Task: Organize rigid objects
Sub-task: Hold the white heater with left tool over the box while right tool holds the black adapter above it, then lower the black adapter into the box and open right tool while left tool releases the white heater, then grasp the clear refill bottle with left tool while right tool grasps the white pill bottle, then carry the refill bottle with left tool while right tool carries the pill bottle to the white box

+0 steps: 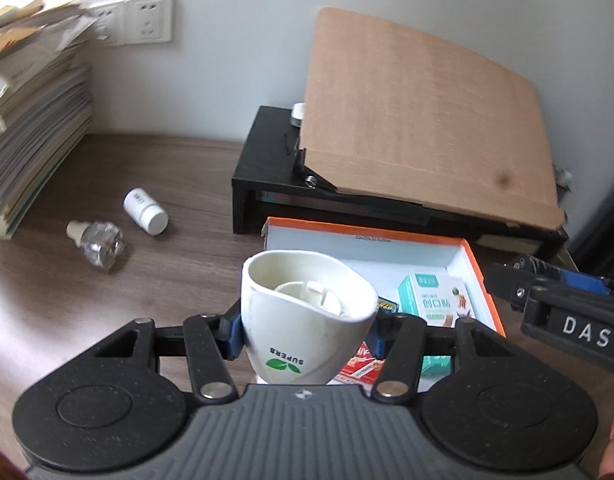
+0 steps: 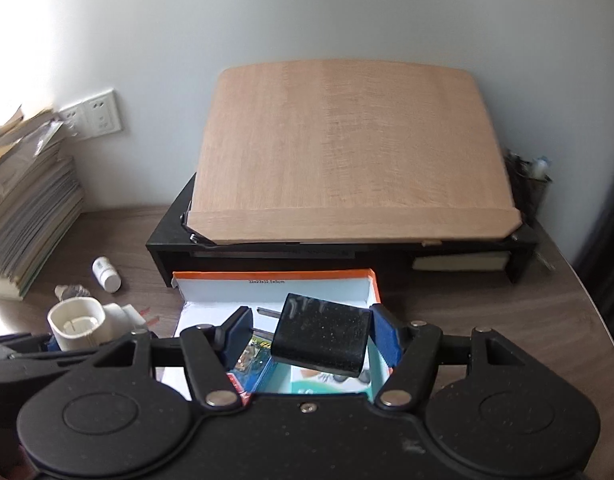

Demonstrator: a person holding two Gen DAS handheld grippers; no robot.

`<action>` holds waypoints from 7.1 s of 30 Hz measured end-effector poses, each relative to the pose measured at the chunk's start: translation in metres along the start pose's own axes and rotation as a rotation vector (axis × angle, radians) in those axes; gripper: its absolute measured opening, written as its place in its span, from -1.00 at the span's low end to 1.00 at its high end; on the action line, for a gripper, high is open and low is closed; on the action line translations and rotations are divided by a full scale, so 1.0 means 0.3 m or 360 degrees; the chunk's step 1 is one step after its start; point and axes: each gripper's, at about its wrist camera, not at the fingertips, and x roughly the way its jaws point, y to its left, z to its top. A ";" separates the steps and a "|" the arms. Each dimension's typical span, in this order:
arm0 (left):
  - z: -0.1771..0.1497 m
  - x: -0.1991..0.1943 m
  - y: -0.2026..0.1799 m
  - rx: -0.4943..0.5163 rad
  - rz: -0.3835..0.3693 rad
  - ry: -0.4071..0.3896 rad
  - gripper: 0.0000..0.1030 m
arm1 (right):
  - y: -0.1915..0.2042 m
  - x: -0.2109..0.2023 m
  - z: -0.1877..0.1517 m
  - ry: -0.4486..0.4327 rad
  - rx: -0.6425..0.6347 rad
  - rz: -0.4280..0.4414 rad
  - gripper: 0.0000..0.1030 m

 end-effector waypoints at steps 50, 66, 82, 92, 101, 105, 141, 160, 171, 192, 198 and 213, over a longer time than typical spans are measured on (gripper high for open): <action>-0.008 0.096 -0.102 0.0046 0.0001 0.0096 0.08 | -0.059 0.209 0.085 0.0121 -0.0074 0.0193 0.50; -0.005 0.150 -0.129 0.0052 -0.0028 0.0135 0.08 | -0.069 0.298 0.115 0.0153 -0.0113 0.0199 0.35; -0.030 0.141 -0.179 0.0093 -0.0129 0.0152 0.16 | -0.167 0.131 0.088 0.0000 -0.0027 0.0160 0.39; -0.012 0.052 -0.080 -0.0035 0.0017 0.0041 0.33 | -0.135 0.061 0.074 -0.0042 -0.0022 0.0220 0.48; -0.013 -0.011 0.070 -0.0194 0.0206 -0.0008 0.44 | -0.017 0.031 0.060 -0.0038 -0.0091 0.0332 0.49; -0.012 -0.024 0.158 -0.0242 0.0254 -0.0042 0.54 | 0.045 0.019 0.058 -0.0038 -0.0126 0.0368 0.49; 0.078 0.416 0.725 0.0307 -0.0047 -0.0187 0.71 | 0.586 0.304 0.065 0.0178 -0.0179 0.0293 0.50; 0.002 0.196 0.892 -0.0001 0.0007 -0.0201 0.57 | 0.877 0.729 0.159 0.0384 -0.0473 0.0505 0.49; -0.006 0.155 0.918 -0.0105 0.0102 -0.0190 0.57 | 0.954 0.744 0.139 0.0387 -0.0530 0.0389 -0.22; -0.016 -0.010 0.692 -0.0007 -0.0016 -0.0223 0.57 | 0.715 0.186 0.067 0.0179 -0.0224 0.0171 -0.22; -0.053 -0.077 0.564 0.0042 -0.0067 -0.0213 0.57 | 0.565 0.004 -0.002 0.0130 -0.0099 0.0091 -0.22; -0.186 -0.195 0.138 0.0176 -0.0183 -0.0194 0.57 | 0.091 -0.294 -0.201 0.0071 0.0098 -0.0084 -0.22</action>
